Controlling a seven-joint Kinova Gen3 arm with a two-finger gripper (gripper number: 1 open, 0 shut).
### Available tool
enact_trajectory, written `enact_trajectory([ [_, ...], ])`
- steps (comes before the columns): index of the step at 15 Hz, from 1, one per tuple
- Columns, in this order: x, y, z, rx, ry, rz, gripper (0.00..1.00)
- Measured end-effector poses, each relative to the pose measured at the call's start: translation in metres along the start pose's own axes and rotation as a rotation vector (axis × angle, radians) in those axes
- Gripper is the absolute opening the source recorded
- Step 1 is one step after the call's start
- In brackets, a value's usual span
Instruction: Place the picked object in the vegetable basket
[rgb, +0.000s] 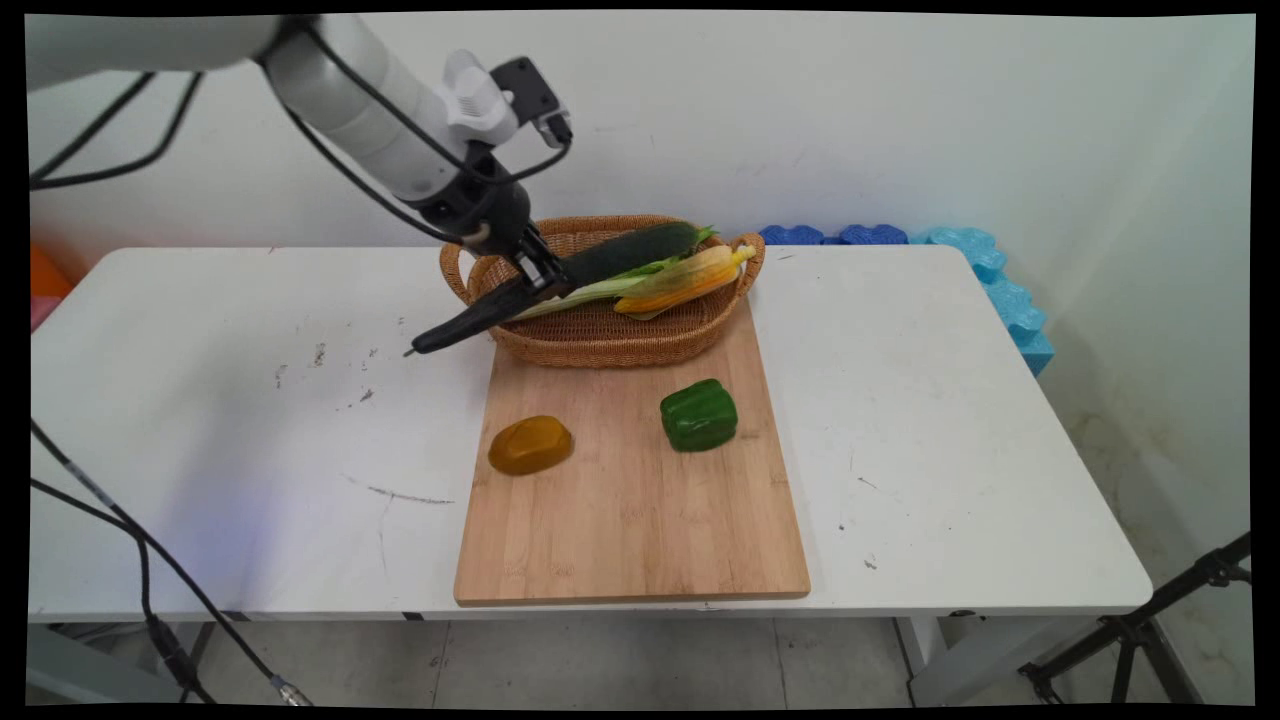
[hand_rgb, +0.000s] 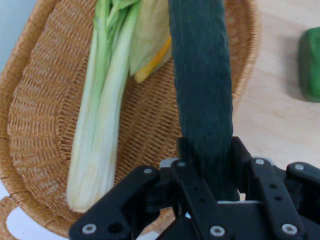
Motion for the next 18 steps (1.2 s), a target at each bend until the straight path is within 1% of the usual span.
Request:
enact_trajectory([
  [2, 0.004, -0.008, 0.023, 0.019, -0.026, -0.031, 0.00],
  [7, 0.009, -0.021, 0.065, 0.041, -0.067, -0.081, 0.00],
  [12, 0.011, -0.029, 0.094, 0.052, -0.088, -0.105, 0.00],
  [13, 0.011, -0.030, 0.098, 0.054, -0.089, -0.107, 1.00],
  [15, 0.013, -0.032, 0.106, 0.052, -0.087, -0.110, 1.00],
  [18, 0.017, -0.031, 0.111, 0.045, -0.069, -0.104, 1.00],
])
